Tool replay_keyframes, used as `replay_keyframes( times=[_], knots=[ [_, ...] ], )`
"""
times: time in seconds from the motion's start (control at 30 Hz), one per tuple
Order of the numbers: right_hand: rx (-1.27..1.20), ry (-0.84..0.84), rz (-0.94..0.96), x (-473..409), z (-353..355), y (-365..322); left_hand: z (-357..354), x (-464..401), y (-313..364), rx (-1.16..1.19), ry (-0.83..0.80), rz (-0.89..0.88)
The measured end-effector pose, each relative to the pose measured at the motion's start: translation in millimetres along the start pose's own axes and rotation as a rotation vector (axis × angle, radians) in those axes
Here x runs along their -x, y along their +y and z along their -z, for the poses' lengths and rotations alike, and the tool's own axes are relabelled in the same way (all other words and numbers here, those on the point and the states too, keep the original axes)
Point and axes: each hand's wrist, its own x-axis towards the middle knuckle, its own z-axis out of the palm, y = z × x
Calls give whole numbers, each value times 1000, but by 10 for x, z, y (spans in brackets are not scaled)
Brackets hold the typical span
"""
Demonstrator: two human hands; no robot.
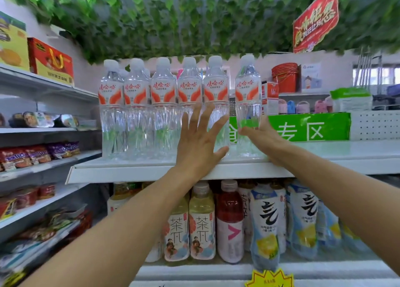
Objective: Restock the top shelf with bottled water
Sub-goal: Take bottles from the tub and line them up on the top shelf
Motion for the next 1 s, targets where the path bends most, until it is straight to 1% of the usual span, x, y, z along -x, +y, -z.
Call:
replay_keyframes(
  times=[0.03,0.07,0.13,0.17,0.23,0.3,0.33,0.5,0.53,0.57,0.63,0.67,0.7,0.8,1.0],
  knots=[
    [21,28,1,-14,-14,19,31,-43,-6,-65,21,-88],
    [36,52,5,-30,-28,31,74,-106,-4,-130,9,-196],
    [30,82,-10,-74,-41,46,190,-283,47,-203,-151,-374],
    [14,91,-27,-99,-40,58,228,-364,86,-238,-253,-419],
    [9,111,-45,-132,-33,80,259,-461,142,-368,-373,-470],
    [9,118,-50,-151,-28,103,247,-470,154,-471,-419,-487],
    [10,116,-49,-162,-29,112,237,-461,150,-484,-425,-479],
    [10,105,-72,-227,-38,129,203,-409,165,-408,-365,-441],
    [12,100,-77,-250,-47,135,173,-369,144,-359,-313,-424],
    [13,93,-80,-273,-55,142,136,-310,116,-284,-228,-387],
    [20,85,-100,-324,-80,154,54,-162,48,-133,-21,-259],
    [24,81,-118,-355,-95,158,19,-96,21,-69,51,-181],
    [33,75,-132,-386,-116,162,-11,-45,8,-13,86,-114],
    [79,58,-145,-519,-185,212,-56,-2,24,82,105,-24],
    [106,41,-144,-592,-218,247,-81,22,50,109,85,-2]
  ],
)
